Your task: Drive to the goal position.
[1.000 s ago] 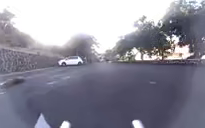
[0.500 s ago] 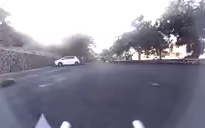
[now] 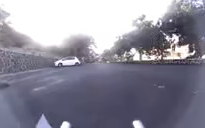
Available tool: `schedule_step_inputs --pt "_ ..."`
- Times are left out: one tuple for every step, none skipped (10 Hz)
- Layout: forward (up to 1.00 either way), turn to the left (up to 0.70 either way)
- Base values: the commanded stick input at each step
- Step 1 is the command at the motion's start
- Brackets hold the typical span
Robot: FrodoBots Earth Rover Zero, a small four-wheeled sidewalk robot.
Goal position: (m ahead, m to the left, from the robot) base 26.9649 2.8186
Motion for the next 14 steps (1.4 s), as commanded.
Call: schedule_step_inputs --pt "0.50 -0.50" --pt "0.50 0.00" --pt "0.50 0.00" --pt "0.50 0.00" --pt "0.50 0.00" --pt "0.50 -0.07" --pt "0.50 -0.23" --pt "0.50 -0.45" --pt "0.50 -0.17" --pt "0.50 0.00" --pt "0.50 0.00" --pt "0.50 0.00" --pt "0.50 0.00" --pt "0.50 0.00"
